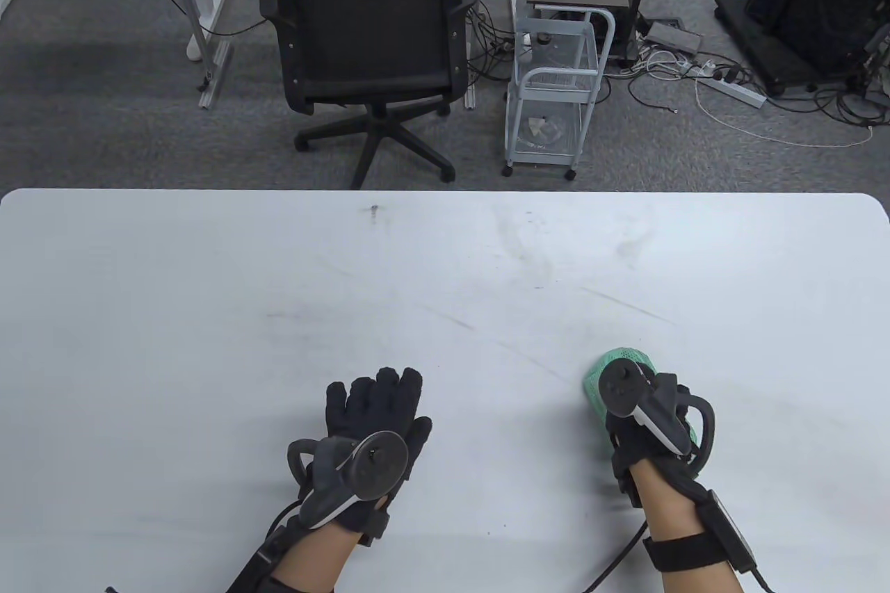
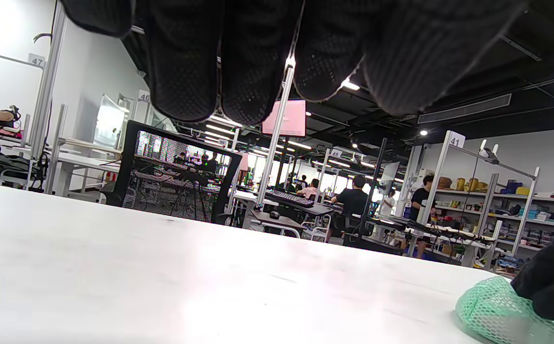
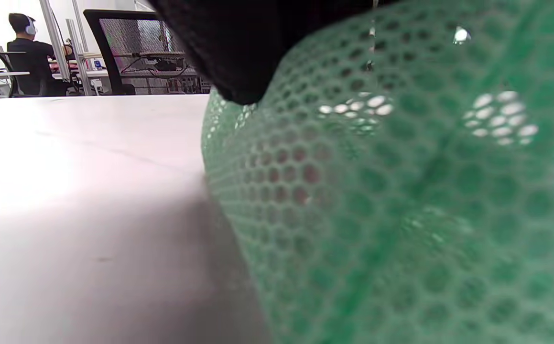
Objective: Take cleansing milk out of the toiletry bag
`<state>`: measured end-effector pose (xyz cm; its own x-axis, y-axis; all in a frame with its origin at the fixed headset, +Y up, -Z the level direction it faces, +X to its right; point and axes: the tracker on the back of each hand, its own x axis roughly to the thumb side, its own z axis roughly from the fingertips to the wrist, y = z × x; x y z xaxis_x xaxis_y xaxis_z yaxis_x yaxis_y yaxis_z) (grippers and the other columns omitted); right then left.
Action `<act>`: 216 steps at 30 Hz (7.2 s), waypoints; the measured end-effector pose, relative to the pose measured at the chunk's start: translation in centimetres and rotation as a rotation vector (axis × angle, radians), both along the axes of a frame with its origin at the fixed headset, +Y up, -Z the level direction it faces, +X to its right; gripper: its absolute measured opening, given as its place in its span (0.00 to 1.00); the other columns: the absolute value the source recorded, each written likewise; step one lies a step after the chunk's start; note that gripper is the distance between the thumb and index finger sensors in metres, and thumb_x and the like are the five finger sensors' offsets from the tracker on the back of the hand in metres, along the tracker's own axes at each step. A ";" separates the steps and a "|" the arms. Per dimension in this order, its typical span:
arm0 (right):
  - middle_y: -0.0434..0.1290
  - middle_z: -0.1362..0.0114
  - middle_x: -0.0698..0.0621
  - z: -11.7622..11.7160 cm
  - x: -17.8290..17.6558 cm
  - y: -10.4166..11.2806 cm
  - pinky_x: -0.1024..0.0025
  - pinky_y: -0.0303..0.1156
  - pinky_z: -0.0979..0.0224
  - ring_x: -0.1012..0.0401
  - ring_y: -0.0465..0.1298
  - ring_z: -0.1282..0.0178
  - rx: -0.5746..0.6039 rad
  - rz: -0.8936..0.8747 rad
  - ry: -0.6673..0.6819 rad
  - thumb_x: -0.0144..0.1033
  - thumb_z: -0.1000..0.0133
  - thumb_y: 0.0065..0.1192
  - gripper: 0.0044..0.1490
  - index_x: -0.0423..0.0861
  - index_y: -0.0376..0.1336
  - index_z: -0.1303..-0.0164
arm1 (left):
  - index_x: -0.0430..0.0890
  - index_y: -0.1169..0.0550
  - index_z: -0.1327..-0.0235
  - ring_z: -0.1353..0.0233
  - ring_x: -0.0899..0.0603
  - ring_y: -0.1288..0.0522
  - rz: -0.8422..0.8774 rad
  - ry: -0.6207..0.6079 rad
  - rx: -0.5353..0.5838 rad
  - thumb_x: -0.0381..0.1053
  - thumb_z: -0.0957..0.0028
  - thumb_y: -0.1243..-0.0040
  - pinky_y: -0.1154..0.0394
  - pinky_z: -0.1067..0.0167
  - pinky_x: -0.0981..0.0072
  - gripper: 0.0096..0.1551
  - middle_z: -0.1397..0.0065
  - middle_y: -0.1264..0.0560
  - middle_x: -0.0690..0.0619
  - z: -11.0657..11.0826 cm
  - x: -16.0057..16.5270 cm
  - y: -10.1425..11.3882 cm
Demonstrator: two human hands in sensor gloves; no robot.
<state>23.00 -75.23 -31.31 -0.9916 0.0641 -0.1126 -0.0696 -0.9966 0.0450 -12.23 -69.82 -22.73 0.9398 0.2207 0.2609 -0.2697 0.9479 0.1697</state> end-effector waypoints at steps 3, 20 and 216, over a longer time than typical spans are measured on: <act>0.72 0.22 0.33 0.1 -0.2 0.2 0.26 0.61 0.30 0.25 0.70 0.29 0.019 0.010 0.006 0.29 0.42 0.75 0.21 0.32 0.76 0.44 | 0.52 0.29 0.21 0.24 0.27 0.26 0.000 0.000 -0.002 0.61 0.45 0.35 0.42 0.27 0.26 0.38 0.18 0.26 0.42 0.0 0.0 0.0; 0.75 0.24 0.36 2.6 -4.0 3.1 0.27 0.63 0.30 0.28 0.72 0.29 0.292 0.103 0.285 0.30 0.43 0.76 0.20 0.36 0.77 0.45 | 0.52 0.29 0.21 0.25 0.27 0.25 0.002 -0.002 -0.002 0.61 0.45 0.35 0.42 0.27 0.26 0.38 0.18 0.26 0.42 -0.1 0.0 -0.1; 0.66 0.17 0.31 2.1 -5.1 1.0 0.26 0.60 0.28 0.25 0.66 0.26 0.126 -0.346 0.484 0.37 0.42 0.73 0.35 0.36 0.67 0.26 | 0.51 0.16 0.36 0.36 0.32 0.14 0.011 0.007 -0.167 0.56 0.48 0.28 0.34 0.29 0.31 0.27 0.31 0.15 0.45 -3.2 -0.8 -3.5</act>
